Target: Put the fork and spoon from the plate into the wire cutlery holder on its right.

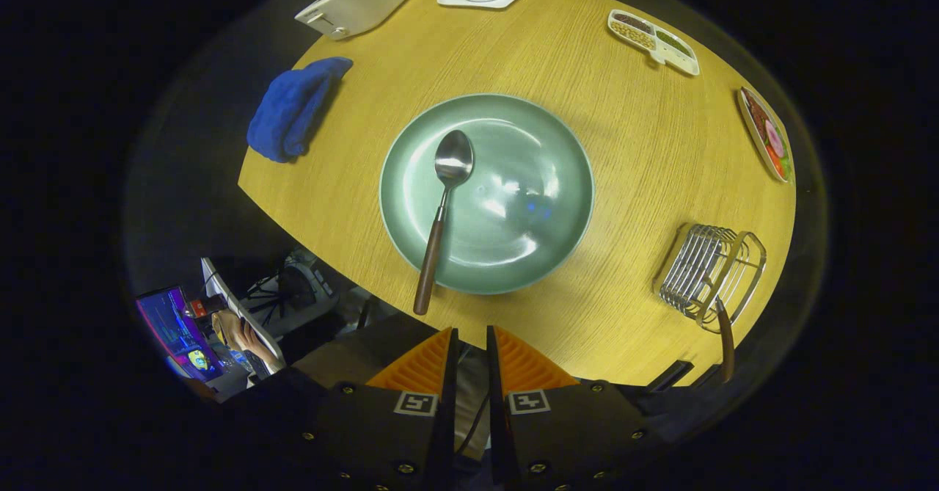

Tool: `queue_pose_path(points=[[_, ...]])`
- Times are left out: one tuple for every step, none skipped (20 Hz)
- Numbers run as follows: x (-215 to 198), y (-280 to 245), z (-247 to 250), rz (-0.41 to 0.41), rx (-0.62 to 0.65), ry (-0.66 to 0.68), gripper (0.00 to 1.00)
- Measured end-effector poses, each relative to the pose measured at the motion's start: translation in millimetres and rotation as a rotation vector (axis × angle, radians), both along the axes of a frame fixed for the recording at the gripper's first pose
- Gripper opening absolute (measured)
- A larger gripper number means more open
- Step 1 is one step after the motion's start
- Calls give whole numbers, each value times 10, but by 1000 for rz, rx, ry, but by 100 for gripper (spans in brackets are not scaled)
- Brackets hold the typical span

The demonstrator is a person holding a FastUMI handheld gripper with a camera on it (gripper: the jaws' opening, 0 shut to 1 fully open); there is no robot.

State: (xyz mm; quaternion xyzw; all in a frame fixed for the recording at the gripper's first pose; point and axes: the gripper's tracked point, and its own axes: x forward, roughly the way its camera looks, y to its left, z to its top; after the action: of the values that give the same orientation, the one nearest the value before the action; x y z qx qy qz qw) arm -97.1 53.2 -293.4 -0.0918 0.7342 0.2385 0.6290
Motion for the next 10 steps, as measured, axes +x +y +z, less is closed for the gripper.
queue_pose_path(points=[[3, 31, -14, 6, 0, 2, 21], [-5, 66, -38, 9, 0, 3, 21], [0, 105, -55, 13, 4, 6, 21], [-13, 149, -79, 15, 5, 9, 21], [3, 203, -95, 13, 12, 9, 21], [1, 253, -127, 11, 18, 11, 21], [15, 320, -167, 4, 22, 12, 21], [19, 370, -203, 1, 26, 14, 21], [31, 419, -257, -4, 26, 15, 21], [84, 447, -274, -11, 26, 15, 21]])
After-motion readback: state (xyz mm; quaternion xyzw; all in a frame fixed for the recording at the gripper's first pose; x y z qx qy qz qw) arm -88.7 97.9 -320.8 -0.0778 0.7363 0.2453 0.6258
